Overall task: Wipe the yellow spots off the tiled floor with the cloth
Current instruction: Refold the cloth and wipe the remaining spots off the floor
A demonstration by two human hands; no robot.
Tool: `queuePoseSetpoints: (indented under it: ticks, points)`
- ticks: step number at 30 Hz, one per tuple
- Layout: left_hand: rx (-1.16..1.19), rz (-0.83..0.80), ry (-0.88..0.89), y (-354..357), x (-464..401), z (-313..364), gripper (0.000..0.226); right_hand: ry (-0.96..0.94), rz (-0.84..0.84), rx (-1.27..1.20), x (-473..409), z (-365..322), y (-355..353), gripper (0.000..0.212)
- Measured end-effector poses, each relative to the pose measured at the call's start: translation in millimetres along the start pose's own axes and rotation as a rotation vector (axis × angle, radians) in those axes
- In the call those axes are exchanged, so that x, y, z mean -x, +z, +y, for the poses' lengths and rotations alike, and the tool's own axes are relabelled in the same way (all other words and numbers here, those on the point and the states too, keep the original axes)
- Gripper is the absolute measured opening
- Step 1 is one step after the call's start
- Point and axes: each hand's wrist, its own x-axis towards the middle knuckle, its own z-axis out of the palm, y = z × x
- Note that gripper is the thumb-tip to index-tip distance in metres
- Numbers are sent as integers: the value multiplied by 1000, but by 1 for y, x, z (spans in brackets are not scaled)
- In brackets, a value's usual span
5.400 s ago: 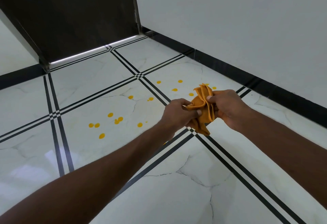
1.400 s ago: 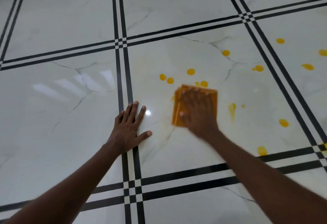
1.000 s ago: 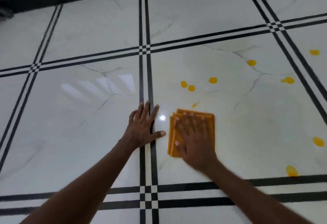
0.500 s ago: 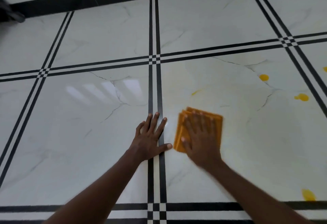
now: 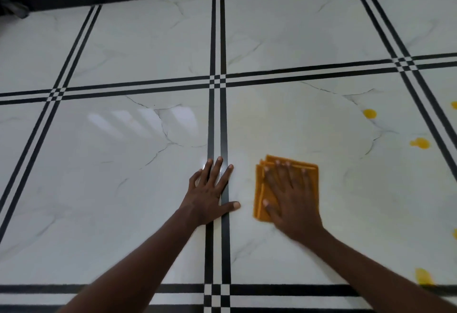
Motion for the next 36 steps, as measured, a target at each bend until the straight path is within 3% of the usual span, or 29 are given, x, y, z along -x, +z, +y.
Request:
queuePoseSetpoints:
  ticks: [3,6,9,13,17,19,21,25,29,33,36]
  points:
    - [-9,9,9,1,0,-2,99,-129,-2,44,-72,39,0,78]
    - [0,31,0,4,0,-2,98,194,8,64,-124,105,-5,73]
    - [9,24,-3,4,-1,-2,97,362,98,81,-75,143,-12,72]
    - [-33,34,-33,-4,3,7,97,533,121,53,54,79,-12,75]
    - [-61,61,-63,-20,2,23,102,290,15,9,84,14,0,81]
    - [-13,145,-48,-27,-5,33,91,94,26,15,52,37,2,80]
    - [10,254,11,-23,-18,51,82,26,13,71,6,75,2,77]
    - [59,207,111,-12,-47,108,92,441,75,45,-6,142,-11,74]
    - [15,165,198,-18,-64,136,98,778,204,-13,119,77,-11,73]
    - [-23,139,186,-11,-71,157,103,712,109,-96,212,-19,-3,76]
    - [-43,160,183,1,-66,154,100,556,65,-71,216,15,-10,78]
